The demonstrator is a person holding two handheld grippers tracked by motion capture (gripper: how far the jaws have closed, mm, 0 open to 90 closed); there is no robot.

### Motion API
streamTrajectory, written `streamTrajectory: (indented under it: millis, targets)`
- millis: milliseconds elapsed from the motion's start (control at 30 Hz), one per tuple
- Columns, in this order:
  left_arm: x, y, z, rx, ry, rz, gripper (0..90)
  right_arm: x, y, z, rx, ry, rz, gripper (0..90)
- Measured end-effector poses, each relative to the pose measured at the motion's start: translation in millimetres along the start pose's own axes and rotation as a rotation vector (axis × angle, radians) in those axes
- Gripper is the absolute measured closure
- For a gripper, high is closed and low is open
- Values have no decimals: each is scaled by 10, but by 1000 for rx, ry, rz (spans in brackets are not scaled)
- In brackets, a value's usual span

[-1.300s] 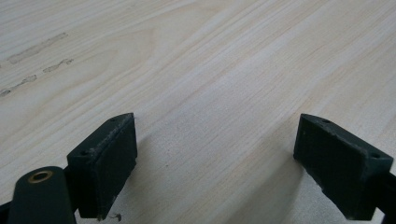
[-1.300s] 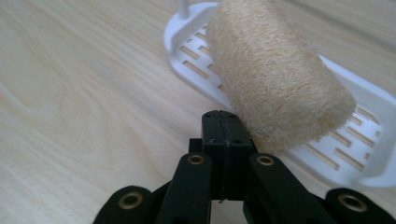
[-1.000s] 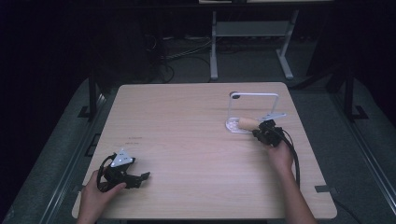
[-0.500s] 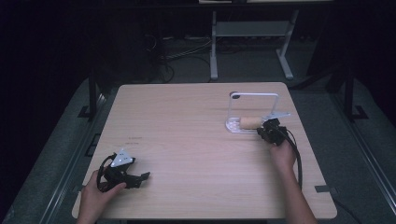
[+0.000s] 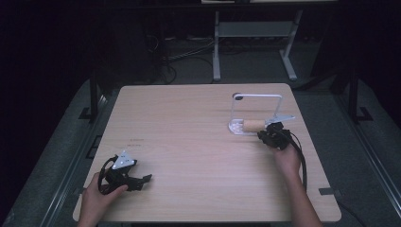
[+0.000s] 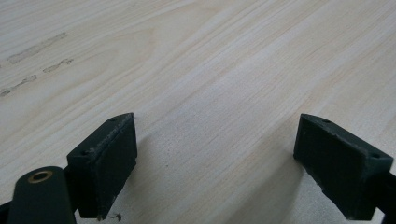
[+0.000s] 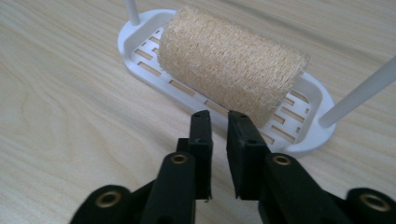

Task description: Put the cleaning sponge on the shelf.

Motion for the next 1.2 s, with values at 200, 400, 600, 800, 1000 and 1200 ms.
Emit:
streamTrajectory:
  millis: [200,400,600,800,1000,1200]
  targets:
    - [0,0,0,0,0,0,129,-38,31,-15,11,16,-7,612]
    - [-2,3,3,-4,-3,0,129,-117,53,-4,12,41,-3,449]
    - [-5,3,2,-5,-7,-1,129,-214,92,-8,21,53,-20,341]
    - [-5,4,3,-5,-7,-1,129,-348,147,-11,24,49,-64,229]
    - [-5,2,1,-2,-7,-1,129,-464,201,28,16,55,-108,137]
    - [-4,2,1,-2,-7,-1,129,-562,267,115,22,77,-96,124]
Point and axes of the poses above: each handheld gripper's, and its own axes: y roughly backward along the jaws, z roughly out of its underside, x roughly to its right, the point moved 8 cm from there along -y, roughly forward along the jaws, and after that the axes turned 12 degrees about z, right-handed, at the moved point
